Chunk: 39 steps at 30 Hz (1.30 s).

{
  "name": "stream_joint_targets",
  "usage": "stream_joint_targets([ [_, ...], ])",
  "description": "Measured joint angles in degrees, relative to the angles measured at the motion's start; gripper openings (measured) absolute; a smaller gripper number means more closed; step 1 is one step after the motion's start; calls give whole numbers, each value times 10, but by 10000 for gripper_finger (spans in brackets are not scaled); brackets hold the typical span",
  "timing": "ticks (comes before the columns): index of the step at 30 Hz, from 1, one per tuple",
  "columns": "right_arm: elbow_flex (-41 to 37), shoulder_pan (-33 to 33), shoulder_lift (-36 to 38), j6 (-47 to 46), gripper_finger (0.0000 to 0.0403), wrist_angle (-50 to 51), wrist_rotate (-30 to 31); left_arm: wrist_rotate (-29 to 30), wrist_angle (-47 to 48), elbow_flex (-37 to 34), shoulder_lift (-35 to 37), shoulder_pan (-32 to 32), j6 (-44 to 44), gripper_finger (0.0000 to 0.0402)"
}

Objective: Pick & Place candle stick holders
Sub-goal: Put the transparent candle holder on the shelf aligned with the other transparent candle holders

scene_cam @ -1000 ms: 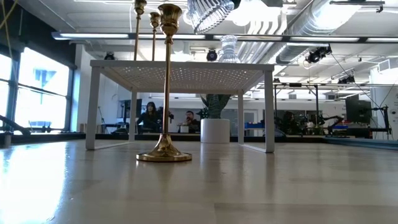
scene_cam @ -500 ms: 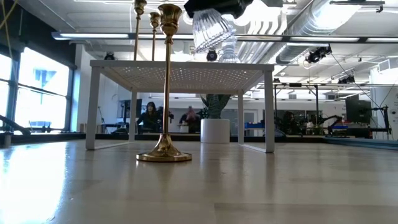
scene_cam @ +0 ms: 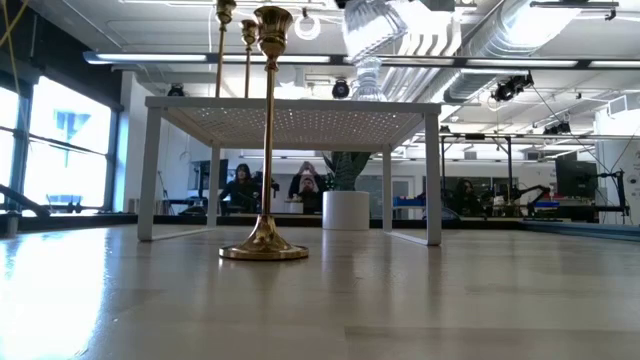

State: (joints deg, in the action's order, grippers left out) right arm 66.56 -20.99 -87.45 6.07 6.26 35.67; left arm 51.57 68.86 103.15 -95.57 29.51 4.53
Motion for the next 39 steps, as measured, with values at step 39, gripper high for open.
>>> stream_joint_targets([
  [39,-458,50,342,-86,115,-419,-226,-39,174,-168,88,80,364,124],
])
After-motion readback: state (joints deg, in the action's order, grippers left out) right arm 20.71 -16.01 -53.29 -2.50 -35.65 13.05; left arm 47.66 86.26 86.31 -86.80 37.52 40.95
